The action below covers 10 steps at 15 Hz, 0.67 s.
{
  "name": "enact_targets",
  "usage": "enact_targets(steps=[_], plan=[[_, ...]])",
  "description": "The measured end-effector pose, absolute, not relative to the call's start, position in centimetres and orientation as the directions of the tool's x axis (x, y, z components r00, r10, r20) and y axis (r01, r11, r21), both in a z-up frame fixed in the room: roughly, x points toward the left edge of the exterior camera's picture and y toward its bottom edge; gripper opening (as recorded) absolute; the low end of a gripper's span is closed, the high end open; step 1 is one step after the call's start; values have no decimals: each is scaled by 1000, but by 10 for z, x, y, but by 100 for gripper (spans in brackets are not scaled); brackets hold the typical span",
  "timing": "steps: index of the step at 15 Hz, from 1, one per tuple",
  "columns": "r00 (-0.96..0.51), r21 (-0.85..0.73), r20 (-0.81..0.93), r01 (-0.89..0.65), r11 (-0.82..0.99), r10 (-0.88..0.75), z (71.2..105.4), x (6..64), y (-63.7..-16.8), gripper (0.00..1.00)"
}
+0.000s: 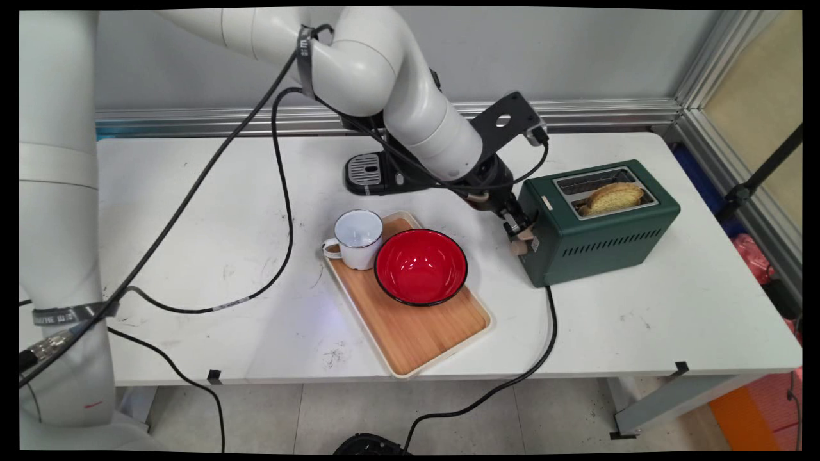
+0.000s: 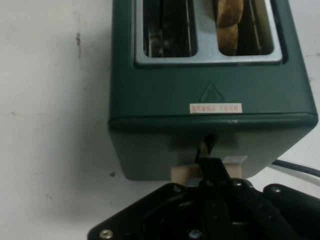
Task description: Press the toaster switch
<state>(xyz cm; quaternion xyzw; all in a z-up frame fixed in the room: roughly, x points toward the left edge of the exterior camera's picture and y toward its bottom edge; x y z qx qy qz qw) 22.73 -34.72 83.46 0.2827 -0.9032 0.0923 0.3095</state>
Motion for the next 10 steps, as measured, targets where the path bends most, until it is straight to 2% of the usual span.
enact_targets(steps=[10], plan=[[-654,16,595,-571,820,-467,819,223,-350,0]])
